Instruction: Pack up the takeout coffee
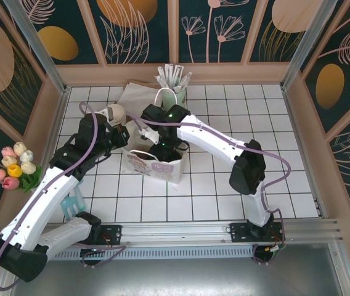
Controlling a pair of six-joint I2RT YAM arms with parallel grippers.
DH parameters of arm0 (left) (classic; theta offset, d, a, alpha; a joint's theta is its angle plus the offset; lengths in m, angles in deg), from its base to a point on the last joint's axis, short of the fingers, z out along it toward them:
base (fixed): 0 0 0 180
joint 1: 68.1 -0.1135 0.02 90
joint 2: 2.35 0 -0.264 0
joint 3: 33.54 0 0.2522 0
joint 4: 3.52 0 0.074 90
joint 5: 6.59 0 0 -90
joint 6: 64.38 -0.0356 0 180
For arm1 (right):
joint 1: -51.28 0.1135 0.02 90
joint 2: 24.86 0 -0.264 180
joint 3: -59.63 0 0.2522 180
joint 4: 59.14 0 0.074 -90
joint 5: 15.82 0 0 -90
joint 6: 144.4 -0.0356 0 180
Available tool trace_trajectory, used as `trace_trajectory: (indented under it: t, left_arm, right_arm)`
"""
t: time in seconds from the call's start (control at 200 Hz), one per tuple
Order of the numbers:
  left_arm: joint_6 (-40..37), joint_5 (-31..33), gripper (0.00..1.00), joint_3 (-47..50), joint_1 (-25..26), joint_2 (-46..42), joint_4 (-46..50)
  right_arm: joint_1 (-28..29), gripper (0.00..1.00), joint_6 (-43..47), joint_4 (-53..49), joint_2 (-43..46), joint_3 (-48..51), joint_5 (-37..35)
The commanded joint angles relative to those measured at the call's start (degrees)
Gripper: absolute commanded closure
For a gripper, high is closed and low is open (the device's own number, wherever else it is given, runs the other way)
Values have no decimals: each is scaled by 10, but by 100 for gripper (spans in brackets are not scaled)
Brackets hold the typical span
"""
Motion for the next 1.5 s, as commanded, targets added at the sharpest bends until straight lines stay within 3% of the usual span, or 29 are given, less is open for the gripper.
trace_trajectory:
  t: [0.0,0.42,0.856,1.041,1.331,1.491]
  left_arm:
    - [13,12,100,-18,0,3,13]
    - [11,9,100,-17,0,7,9]
    - [6,8,100,-12,0,4,1]
    - [5,6,100,-10,0,3,-3]
    - [3,5,100,-4,-1,-1,-13]
    - [-1,4,100,-6,0,0,-17]
  right_arm:
    - [4,1,24,-6,43,-25,14]
    - [7,1,62,15,79,-34,31]
    - [7,1,65,133,171,12,9]
    - [7,1,54,227,240,71,-14]
    - [2,1,-1,478,401,244,-64]
    - [-11,1,-74,514,426,290,-138]
